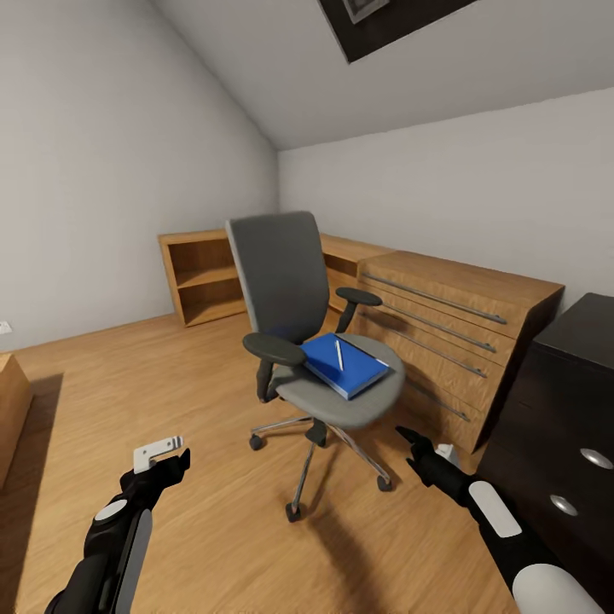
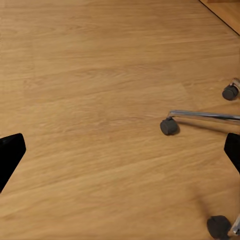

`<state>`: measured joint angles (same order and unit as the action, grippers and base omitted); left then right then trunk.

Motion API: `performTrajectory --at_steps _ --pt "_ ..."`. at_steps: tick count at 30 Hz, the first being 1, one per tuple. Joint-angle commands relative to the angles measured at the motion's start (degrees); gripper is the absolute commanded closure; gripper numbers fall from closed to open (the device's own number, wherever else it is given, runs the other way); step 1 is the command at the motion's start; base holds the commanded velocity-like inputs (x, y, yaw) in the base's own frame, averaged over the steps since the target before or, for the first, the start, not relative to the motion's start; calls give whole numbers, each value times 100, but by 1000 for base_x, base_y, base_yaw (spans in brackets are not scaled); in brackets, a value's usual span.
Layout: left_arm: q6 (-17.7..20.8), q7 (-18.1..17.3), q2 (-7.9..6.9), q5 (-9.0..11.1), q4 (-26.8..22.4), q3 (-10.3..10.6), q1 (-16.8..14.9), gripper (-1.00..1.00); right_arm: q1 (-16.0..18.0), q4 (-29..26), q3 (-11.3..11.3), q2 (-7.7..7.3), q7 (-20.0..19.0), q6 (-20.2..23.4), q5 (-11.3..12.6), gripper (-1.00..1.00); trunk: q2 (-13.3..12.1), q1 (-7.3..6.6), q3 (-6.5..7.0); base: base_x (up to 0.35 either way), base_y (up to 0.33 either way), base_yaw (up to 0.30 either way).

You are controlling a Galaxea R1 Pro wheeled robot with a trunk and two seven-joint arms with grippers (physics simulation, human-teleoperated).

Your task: In the bedroom, organize the workspace by keeping the computer under the desk, ensuring the monitor is on the desk, placing the keyboard on the desk next to the monitor, placing the mouse on the desk next to the keyboard, moving the folder from the swivel chair onto the desk next to the mouse, stacking the notebook on top of the folder with the pen on top of the notebook, and positioning the swivel chair next to the desk.

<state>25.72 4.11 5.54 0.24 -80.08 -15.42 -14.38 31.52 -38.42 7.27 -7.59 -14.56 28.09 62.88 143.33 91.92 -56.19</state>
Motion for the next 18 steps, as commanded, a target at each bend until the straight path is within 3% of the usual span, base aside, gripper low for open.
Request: performTrajectory --at_steps 1,12,18 --pt "30 11 5 3 -7 -4 -4 -100 3 0 14 7 -8 39 15 -100 2 -1 -6 -9 0 87" --pt "30 11 7 3 -7 -5 -2 -100 3 -7 0 74 8 39 -21 -100 2 -1 -6 -3 0 194" --pt "30 11 11 3 -6 -4 -3 -100 3 -7 2 80 0 39 -33 -100 2 -1 -6 0 0 83"
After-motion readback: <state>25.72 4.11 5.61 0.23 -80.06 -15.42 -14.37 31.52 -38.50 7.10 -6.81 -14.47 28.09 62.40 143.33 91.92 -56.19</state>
